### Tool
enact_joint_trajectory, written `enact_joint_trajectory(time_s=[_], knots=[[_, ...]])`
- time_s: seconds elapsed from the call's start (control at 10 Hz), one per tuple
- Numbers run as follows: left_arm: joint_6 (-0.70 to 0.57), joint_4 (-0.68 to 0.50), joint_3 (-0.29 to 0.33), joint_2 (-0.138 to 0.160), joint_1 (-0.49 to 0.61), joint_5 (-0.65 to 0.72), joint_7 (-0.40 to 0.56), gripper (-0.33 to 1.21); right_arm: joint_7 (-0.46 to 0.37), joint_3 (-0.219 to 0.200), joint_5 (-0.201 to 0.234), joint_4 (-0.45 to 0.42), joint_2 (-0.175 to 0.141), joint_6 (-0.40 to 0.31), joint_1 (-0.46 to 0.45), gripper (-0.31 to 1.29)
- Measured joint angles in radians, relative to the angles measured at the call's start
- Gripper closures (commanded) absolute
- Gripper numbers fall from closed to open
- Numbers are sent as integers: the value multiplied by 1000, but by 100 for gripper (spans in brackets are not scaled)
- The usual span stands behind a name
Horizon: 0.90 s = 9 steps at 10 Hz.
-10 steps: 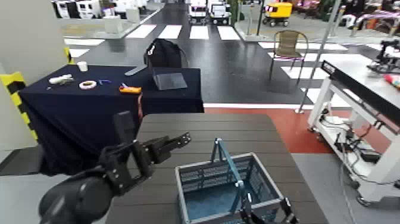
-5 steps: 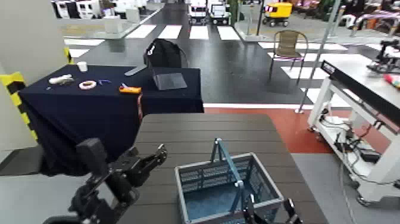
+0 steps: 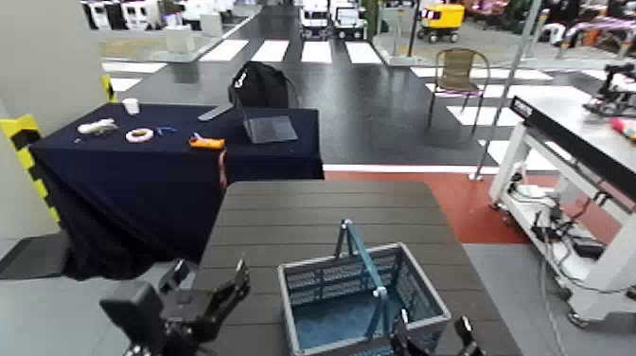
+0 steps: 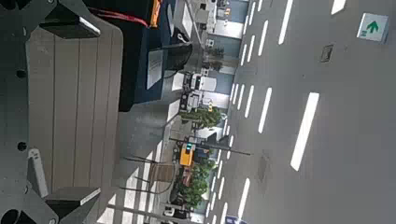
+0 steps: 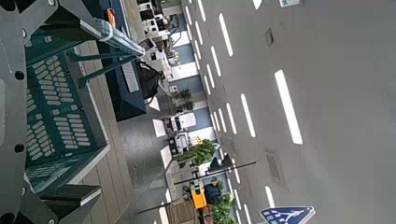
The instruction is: Place the crate on the table.
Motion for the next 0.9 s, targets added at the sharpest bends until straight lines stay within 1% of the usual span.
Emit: enact_joint_trajectory(time_s=[0.2,0.5,0.7,0.9], knots=[[-48,3,-4,3,50,-72,27,12,0,-3,1,-3,0,4,1,14],[-133,6,18,3,129,-143,51,12,1,-5,2,-8,0,11,5,14],[-167,6,34,-1,160,-183,53,12,1,-6,3,-12,-2,19,6,14],[-175,3,40,-3,175,-195,53,12,0,-6,4,-14,-2,24,7,14]])
